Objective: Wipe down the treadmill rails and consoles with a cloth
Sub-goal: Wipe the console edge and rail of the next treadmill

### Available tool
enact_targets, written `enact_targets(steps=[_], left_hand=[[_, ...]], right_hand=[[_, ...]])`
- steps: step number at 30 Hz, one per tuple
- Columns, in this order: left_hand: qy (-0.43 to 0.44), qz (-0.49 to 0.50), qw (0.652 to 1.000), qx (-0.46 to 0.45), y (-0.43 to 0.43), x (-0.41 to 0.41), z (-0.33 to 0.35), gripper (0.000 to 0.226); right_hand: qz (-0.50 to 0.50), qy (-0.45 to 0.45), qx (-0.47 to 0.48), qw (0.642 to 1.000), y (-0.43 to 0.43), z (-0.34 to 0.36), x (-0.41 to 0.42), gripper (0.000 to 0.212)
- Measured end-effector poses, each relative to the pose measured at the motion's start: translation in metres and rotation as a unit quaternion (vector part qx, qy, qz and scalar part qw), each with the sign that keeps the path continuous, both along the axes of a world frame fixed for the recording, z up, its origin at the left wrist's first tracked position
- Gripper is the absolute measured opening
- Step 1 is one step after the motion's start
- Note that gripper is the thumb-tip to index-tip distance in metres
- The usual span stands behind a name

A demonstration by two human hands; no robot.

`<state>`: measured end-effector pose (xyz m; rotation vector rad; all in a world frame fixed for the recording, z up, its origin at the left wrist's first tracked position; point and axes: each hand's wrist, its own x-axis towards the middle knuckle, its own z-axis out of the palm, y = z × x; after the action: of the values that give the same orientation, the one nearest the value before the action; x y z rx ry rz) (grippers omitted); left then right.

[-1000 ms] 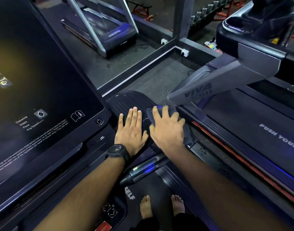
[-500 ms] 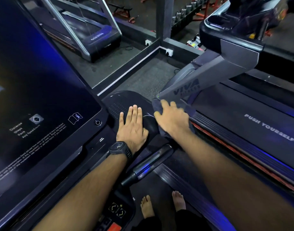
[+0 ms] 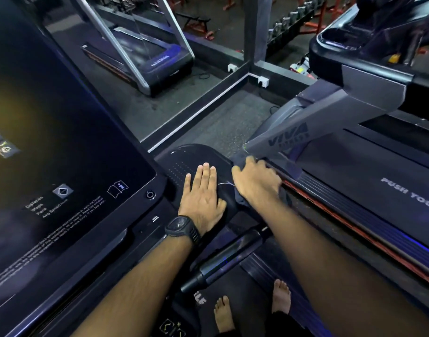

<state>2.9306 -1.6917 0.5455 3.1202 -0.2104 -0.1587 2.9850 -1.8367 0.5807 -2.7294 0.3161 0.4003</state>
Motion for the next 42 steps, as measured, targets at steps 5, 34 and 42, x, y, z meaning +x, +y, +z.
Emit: enact_targets(steps=[5, 34, 42], left_hand=[[0.015, 0.017, 1.0, 0.021, -0.005, 0.011, 0.006, 0.084], [0.017, 0.042, 0.999, 0.002, -0.004, 0.026, 0.007, 0.093], [0.008, 0.017, 1.0, 0.015, -0.005, 0.023, 0.008, 0.084]], right_hand=[[0.167, -0.068, -0.01, 0.984, 0.009, -0.003, 0.01, 0.058], [0.092, 0.089, 0.109, 0.986, 0.001, 0.001, 0.058, 0.059], [0.062, 0.099, 0.107, 0.987, -0.014, -0.002, 0.046, 0.06]])
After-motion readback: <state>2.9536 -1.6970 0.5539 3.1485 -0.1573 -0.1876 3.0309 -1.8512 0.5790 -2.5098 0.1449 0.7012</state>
